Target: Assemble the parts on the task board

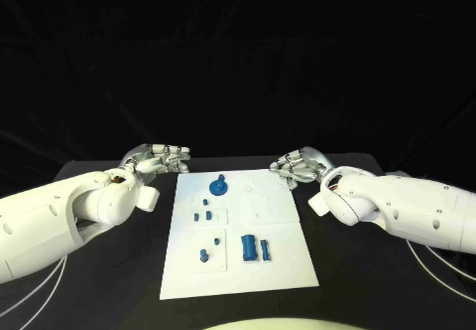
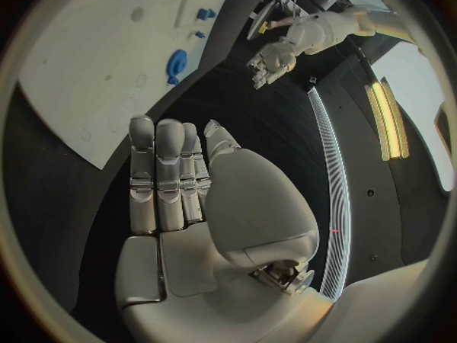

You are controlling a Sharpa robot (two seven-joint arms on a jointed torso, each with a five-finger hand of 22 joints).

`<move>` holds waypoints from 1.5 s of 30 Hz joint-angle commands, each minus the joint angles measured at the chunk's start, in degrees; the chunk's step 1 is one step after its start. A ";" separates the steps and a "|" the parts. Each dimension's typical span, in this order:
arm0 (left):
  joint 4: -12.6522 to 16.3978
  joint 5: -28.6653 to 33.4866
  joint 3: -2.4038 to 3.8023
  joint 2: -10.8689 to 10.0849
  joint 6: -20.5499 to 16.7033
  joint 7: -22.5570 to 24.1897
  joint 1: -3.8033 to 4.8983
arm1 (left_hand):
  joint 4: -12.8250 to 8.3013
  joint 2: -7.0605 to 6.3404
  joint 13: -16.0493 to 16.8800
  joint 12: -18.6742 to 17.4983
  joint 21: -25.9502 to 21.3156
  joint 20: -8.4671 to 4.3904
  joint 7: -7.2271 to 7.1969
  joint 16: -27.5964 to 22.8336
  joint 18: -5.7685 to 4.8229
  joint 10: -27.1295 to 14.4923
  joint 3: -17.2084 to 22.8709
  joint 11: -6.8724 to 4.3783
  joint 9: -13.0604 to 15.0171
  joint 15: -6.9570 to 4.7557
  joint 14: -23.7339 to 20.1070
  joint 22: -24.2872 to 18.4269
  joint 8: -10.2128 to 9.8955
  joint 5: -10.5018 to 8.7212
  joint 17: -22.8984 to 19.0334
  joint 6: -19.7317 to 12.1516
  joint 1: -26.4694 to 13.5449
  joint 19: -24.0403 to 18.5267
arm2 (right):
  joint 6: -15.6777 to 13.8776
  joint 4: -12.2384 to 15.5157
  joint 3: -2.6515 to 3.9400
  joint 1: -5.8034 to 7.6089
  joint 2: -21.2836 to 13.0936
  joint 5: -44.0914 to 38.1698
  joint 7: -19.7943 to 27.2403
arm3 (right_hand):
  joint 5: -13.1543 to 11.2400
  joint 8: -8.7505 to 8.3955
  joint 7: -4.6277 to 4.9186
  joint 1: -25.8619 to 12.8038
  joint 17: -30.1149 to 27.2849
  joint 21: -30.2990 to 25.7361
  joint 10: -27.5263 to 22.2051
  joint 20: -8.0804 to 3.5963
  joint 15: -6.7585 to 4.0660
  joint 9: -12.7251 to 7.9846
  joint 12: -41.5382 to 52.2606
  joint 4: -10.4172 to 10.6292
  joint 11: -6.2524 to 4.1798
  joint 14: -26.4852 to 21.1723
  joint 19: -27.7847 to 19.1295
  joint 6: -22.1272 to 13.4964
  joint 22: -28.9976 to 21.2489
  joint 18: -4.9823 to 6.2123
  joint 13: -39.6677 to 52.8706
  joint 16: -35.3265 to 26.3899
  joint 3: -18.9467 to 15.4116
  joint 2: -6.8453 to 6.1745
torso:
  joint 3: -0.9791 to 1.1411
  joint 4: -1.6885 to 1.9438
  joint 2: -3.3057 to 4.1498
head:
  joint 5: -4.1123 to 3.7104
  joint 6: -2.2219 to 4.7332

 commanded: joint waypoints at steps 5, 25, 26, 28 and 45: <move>-6.04 9.66 0.06 4.56 0.10 8.23 -0.46 | 1.21 -0.09 -3.72 -4.43 -12.74 4.21 0.35 -15.98 -0.47 -2.50 -0.33 1.62 -0.30 3.23 -5.56 -7.67 -0.08 0.04 -5.74 -1.46 -0.79 -5.59 | 4.70 -9.83 0.57 0.31 5.66 18.72 12.29 | -1.38 -3.38 1.49 2.01 -12.42 -13.67 -1.86 3.68 3.78 -3.09 -13.43 0.57 2.77 -8.62 -8.32 -0.80 -11.01 0.20 -17.43 -21.28 4.21 -0.58 | -0.24 0.42 -1.65 | 0.33 3.08; 2.46 4.83 0.77 3.98 -16.44 11.94 -3.89 | -5.59 7.31 -7.87 -14.72 -31.56 -4.51 -7.00 -29.11 -5.41 -35.52 -15.11 -8.21 -4.13 -5.02 -37.92 -21.36 -7.78 -8.97 -13.06 -36.02 -51.32 -31.51 | -11.79 3.80 5.60 -4.68 3.85 25.88 17.88 | -8.50 -11.60 -7.93 -49.57 -31.78 -27.97 -37.87 -1.16 0.56 -13.78 -28.19 -9.71 -3.30 -47.76 -42.16 -34.03 -48.55 -5.11 -39.16 -38.68 -1.00 -0.62 | 0.70 -0.90 -2.33 | 4.55 8.13; 3.41 4.69 0.85 3.84 -18.06 12.66 -4.23 | -5.59 7.31 -7.87 -14.89 -31.85 -4.75 -7.17 -29.26 -5.42 -36.29 -15.41 -8.21 -4.13 -5.02 -38.64 -21.36 -7.78 -8.97 -13.06 -36.81 -52.52 -32.09 | -12.76 4.84 5.94 -5.03 3.66 26.77 18.56 | -8.67 -11.60 -7.93 -50.89 -32.13 -27.97 -38.82 -1.34 0.56 -14.01 -28.19 -9.71 -3.30 -48.75 -43.00 -34.90 -49.35 -5.11 -39.49 -38.89 -1.00 -0.62 | 0.72 -0.93 -2.35 | 4.63 8.23; 5.14 4.44 0.99 3.58 -21.01 13.98 -4.84 | -5.59 7.31 -7.87 -15.26 -32.41 -5.24 -7.52 -33.43 -5.42 -37.83 -16.03 -8.21 -4.13 -5.02 -40.14 -21.36 -7.78 -8.97 -13.06 -38.38 -54.92 -33.20 | -14.41 6.60 6.53 -5.62 3.33 28.29 19.73 | -12.81 -11.60 -7.93 -53.34 -32.76 -27.97 -40.59 -5.36 0.56 -14.39 -28.19 -9.71 -3.30 -50.60 -44.54 -36.49 -50.85 -5.11 -40.09 -39.33 -1.00 -0.62 | 0.73 -0.94 -2.36 | 4.66 8.27; 9.65 3.79 1.34 2.90 -28.69 17.42 -6.42 | -5.59 7.31 -7.87 -19.46 -38.75 -10.81 -11.54 -33.43 -9.78 -46.90 -23.19 -8.21 -4.13 -5.02 -48.69 -21.36 -7.78 -8.97 -13.06 -47.63 -68.94 -39.90 | -16.69 9.05 7.34 -6.45 2.88 30.39 21.34 | -12.81 -11.60 -7.93 -67.70 -39.96 -27.97 -50.93 -5.36 0.56 -18.97 -28.19 -9.71 -3.30 -61.40 -53.70 -45.88 -59.61 -9.73 -47.01 -44.24 -1.00 -0.62 | 0.73 -0.94 -2.36 | 4.66 8.27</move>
